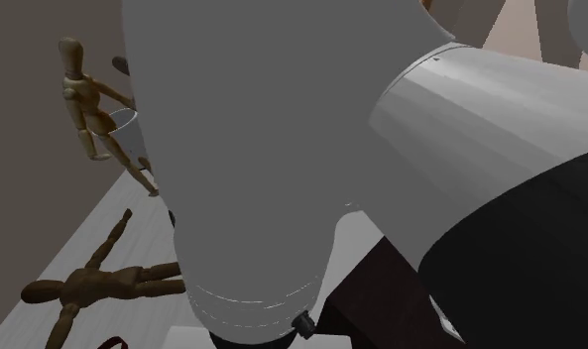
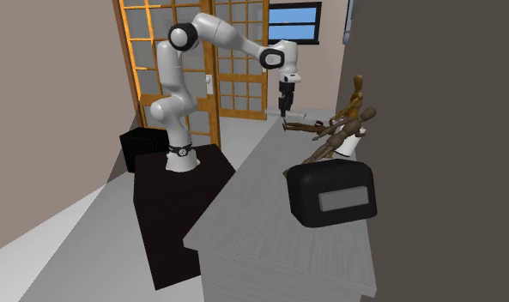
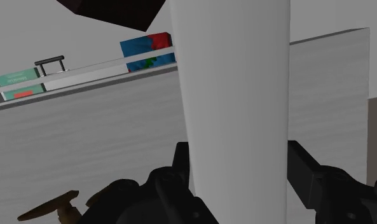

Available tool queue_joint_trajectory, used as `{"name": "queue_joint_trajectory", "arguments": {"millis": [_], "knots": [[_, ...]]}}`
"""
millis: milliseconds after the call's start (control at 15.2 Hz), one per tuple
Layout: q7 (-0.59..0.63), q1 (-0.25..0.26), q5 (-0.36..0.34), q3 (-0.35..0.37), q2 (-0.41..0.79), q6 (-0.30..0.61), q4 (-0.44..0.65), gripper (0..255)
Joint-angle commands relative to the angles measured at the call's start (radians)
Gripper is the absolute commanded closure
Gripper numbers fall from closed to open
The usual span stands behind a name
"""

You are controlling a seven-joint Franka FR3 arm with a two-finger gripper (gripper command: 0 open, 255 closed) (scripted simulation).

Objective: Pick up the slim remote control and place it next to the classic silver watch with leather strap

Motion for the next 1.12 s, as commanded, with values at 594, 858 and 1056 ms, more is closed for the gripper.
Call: {"name": "queue_joint_trajectory", "arguments": {"millis": [594,858,1056], "knots": [[0.015,0.003,-0.022,0.002,0.034,0.082,-0.054,255],[0.015,0.003,-0.022,0.002,0.034,0.082,-0.054,0],[0.015,0.003,-0.022,0.002,0.034,0.082,-0.054,0]]}}
